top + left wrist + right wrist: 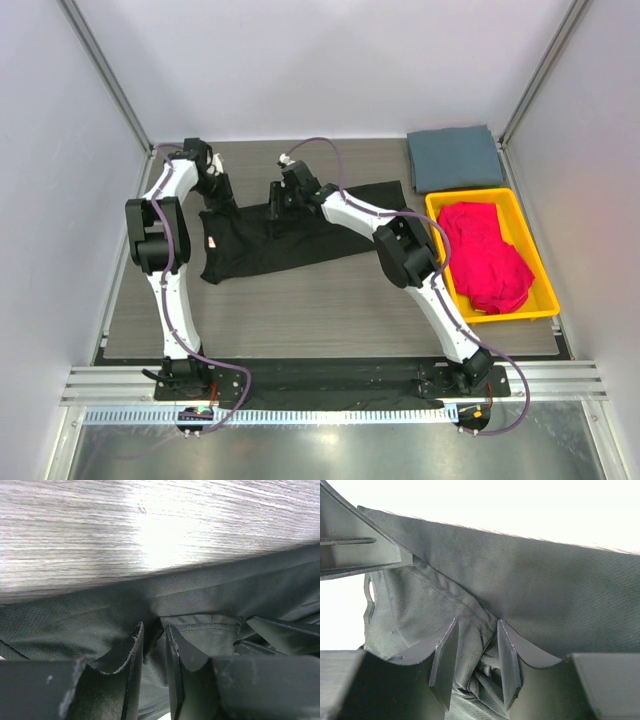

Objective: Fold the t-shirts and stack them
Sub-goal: Fold the tshirt

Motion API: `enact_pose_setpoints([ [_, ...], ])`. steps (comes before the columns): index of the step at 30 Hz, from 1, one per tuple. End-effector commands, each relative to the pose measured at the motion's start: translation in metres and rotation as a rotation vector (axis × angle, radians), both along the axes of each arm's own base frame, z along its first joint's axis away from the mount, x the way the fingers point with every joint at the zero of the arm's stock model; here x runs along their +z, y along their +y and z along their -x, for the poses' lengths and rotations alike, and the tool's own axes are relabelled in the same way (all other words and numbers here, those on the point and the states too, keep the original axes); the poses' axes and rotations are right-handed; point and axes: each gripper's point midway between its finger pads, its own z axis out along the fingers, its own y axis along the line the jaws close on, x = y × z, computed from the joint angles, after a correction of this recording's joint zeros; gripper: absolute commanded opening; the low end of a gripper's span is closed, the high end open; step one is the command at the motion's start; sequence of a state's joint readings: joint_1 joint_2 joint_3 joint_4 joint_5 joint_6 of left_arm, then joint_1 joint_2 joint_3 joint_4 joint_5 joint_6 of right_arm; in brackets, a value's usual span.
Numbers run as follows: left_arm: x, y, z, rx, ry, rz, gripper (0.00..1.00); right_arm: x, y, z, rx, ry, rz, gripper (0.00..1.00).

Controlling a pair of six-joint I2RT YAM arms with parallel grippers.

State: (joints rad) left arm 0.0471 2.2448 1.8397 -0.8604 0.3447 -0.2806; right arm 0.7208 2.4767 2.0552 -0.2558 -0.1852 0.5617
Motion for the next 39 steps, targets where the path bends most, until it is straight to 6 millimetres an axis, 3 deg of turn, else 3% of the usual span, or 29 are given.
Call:
enact_pose_setpoints([
  [1,0.017,-0.003,-0.006,-0.012,-0.049,0.018,0.25,0.014,0.008,-0.006,-0.014,-0.032,-0.026,0.43],
  [11,0.014,-0.004,-0.005,-0.016,-0.039,0.021,0.27,0.008,0.009,-0.001,0.003,-0.032,-0.002,0.4],
  [20,0.007,-0.005,-0.007,-0.011,-0.016,0.03,0.23,0.004,0.012,-0.003,0.002,-0.03,0.003,0.35],
  [22,0.007,-0.005,-0.007,-0.009,-0.015,0.03,0.22,0.002,0.011,-0.004,-0.002,-0.029,0.008,0.25],
  [25,0.006,-0.005,-0.008,-0.008,-0.015,0.027,0.16,0.004,0.004,-0.011,-0.042,-0.052,0.046,0.01],
  [30,0.008,0.002,-0.01,0.028,-0.008,-0.013,0.01,0.02,-0.008,-0.018,-0.068,-0.117,0.092,0.01],
  [35,0.015,0.008,-0.013,0.044,-0.033,-0.044,0.0,0.045,-0.013,-0.02,-0.075,-0.163,0.091,0.01],
  [39,0.019,0.011,-0.016,0.055,-0.051,-0.056,0.0,0.049,-0.014,-0.017,-0.075,-0.164,0.088,0.01],
])
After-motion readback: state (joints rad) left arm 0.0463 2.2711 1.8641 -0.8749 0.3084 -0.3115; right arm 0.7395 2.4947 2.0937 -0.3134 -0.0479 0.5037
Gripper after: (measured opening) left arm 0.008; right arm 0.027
